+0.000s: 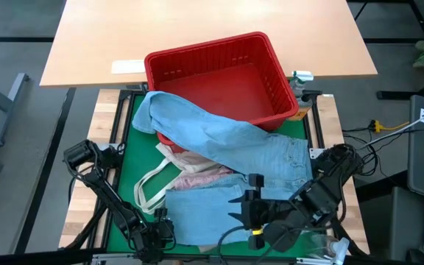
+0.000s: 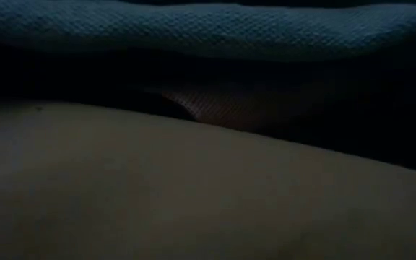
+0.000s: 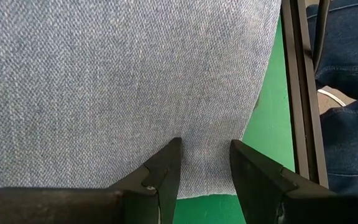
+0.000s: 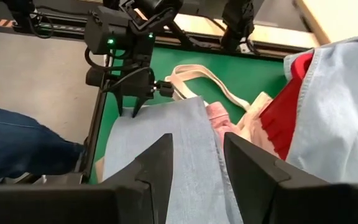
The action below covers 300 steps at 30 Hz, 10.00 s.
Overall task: Fold laundry
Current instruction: Fold the blue jeans
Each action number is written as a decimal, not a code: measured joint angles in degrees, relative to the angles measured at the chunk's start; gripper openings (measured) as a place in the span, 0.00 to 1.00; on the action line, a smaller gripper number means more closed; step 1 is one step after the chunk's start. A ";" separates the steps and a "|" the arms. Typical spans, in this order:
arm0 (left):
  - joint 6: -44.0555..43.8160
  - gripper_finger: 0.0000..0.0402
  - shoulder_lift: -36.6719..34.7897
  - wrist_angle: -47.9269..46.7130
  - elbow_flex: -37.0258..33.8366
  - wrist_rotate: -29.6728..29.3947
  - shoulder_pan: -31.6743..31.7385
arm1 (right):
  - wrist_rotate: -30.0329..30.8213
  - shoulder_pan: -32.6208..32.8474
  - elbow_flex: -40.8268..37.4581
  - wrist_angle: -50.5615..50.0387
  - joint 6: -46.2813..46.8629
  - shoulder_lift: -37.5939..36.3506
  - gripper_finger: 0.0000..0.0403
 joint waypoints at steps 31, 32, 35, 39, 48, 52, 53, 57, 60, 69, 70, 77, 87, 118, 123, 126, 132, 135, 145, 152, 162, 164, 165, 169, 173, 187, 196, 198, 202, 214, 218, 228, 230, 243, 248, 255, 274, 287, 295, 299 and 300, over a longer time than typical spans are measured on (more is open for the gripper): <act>-0.49 0.39 0.02 1.89 -0.02 1.83 2.11 | -3.01 -0.65 -0.04 0.17 0.51 0.20 0.35; -0.51 0.42 0.02 2.44 -0.02 3.31 2.58 | -3.27 -0.65 -0.04 0.16 0.51 0.20 0.35; -0.44 0.50 0.02 5.29 -0.02 9.93 4.14 | -3.40 -0.65 -0.04 0.16 0.51 0.20 0.35; -2.84 0.56 -0.72 6.49 0.00 18.15 6.49 | -3.41 -0.63 -0.04 0.17 0.50 0.20 0.35; -3.34 0.51 -8.57 1.82 0.00 22.12 8.21 | -3.42 -0.63 -0.04 0.14 0.47 0.20 0.35; -5.32 0.50 -12.49 -4.45 0.00 17.82 6.66 | -3.42 -0.65 -0.06 0.12 0.47 0.20 0.35; -6.22 0.50 -13.05 -6.10 0.00 16.10 5.97 | -3.42 -0.65 -0.04 0.12 0.47 0.20 0.35; -12.44 0.50 -13.12 -12.09 0.00 8.97 2.89 | -3.44 -0.65 -0.06 0.10 0.49 0.20 0.35; -19.88 0.50 -12.13 -14.99 -0.11 4.87 0.88 | -3.71 -0.63 -0.05 0.12 0.48 0.20 0.35; -41.11 0.50 -10.64 -11.84 -6.39 -6.28 -2.53 | -4.97 -0.63 -0.07 0.07 0.47 0.20 0.35; -42.17 0.50 -10.64 -10.68 -7.10 -7.61 -2.71 | -4.97 -0.64 -0.07 0.04 0.48 0.20 0.35; -43.96 0.50 -10.67 -1.31 -11.78 -11.19 -2.96 | -4.97 -0.65 -0.07 -0.03 0.47 0.20 0.35; -42.66 0.50 -10.67 6.67 -17.14 -13.83 -2.96 | -4.97 -0.65 -0.07 -0.34 0.47 0.20 0.35; -37.98 0.01 -29.75 4.78 -17.14 -11.12 -5.34 | -5.14 -0.62 -14.44 -6.76 16.63 0.48 0.35; -37.98 0.01 -36.74 2.92 -17.11 -11.01 -5.20 | -9.67 -0.61 -17.59 -6.72 19.15 0.48 0.35; -37.92 0.01 -39.49 2.95 -17.11 -11.46 -4.44 | -10.95 -0.61 -17.92 -6.66 19.41 0.48 0.35; -36.91 0.01 -42.79 3.09 -17.11 -11.01 -2.37 | -11.33 -0.58 -17.92 -6.64 19.42 0.47 0.35; -35.71 0.01 -44.17 3.26 -17.11 -10.65 -1.74 | -13.81 -0.58 -17.92 -6.68 19.36 0.46 0.35; -23.50 0.01 -44.16 16.76 -17.07 -8.43 6.06 | -15.97 -0.58 -17.94 -7.72 19.18 -0.13 0.35; -13.70 0.01 -43.23 26.15 -16.75 -3.07 14.03 | -14.64 -0.16 -17.94 -8.78 19.27 -2.90 0.35; -5.72 0.02 -37.52 28.03 -8.20 6.59 18.81 | -7.44 -0.28 -23.44 -7.06 22.90 -2.89 0.35; -4.96 0.02 -37.07 28.01 -7.06 6.63 18.79 | -5.73 -0.28 -27.42 -4.20 24.83 -2.89 0.35; -4.59 0.02 -37.03 27.96 -6.62 6.67 18.79 | -5.54 -0.28 -29.46 -2.52 25.52 -2.87 0.35; -4.41 0.02 -37.03 28.09 -5.70 6.21 18.78 | -6.37 -0.26 -39.22 10.99 26.82 -2.84 0.35; -4.41 0.02 -37.03 27.72 -5.53 5.95 18.79 | -6.55 -0.26 -48.47 27.71 25.42 -2.71 0.35; -9.07 0.02 -34.23 29.54 -5.45 4.62 18.77 | -11.99 -0.16 -49.51 31.41 21.66 -4.67 0.35; -5.77 0.02 -29.01 38.83 -3.48 6.76 21.87 | -7.70 1.84 -38.76 12.38 19.37 -8.77 0.35; -3.23 0.02 -27.33 38.74 -1.13 6.82 22.79 | -5.43 2.84 -36.17 7.58 19.76 -9.47 0.35; 1.56 0.02 -22.34 38.88 5.12 9.53 24.42 | -1.59 4.74 -32.12 1.75 21.31 -10.42 0.35; 4.11 0.02 0.02 38.68 25.86 22.92 30.78 | 0.71 7.04 -24.23 -9.58 22.39 -11.67 0.35; 4.11 0.02 6.96 38.74 32.88 25.68 32.89 | 0.68 6.96 -22.29 -13.27 22.38 -11.65 0.35; 4.07 0.02 19.08 38.66 43.68 26.89 36.77 | 0.08 6.89 -15.78 -20.59 22.34 -12.54 0.35; 4.07 0.02 20.76 38.57 44.84 25.94 37.55 | 0.63 6.89 -15.26 -20.56 22.13 -13.52 0.35; 4.05 0.02 27.87 43.28 50.86 17.69 39.23 | 7.99 6.87 -15.19 -20.74 19.22 -16.70 0.35; 5.44 0.02 29.94 43.74 56.53 16.40 39.08 | 8.29 6.61 -15.19 -20.72 17.70 -16.70 0.35; 8.83 0.02 36.65 42.93 68.34 14.70 38.61 | 7.64 5.73 -15.19 -20.67 17.65 -16.70 0.35; 8.70 0.02 51.68 42.58 77.22 8.24 39.82 | 7.79 5.62 -15.23 -20.75 17.23 -16.68 0.35; 9.05 0.09 53.16 41.73 77.13 5.43 40.52 | 7.78 5.62 -15.23 -20.73 17.23 -16.68 0.35; 17.67 0.26 53.16 42.75 77.12 6.63 40.58 | 7.75 5.62 -15.23 -20.73 17.23 -16.68 0.35; 27.03 0.31 53.09 43.70 77.13 12.57 40.70 | 6.46 5.62 -15.23 -20.72 17.70 -16.68 0.35; 29.29 0.31 53.09 43.97 77.13 15.12 40.79 | 6.02 5.69 -15.23 -20.72 17.71 -16.68 0.35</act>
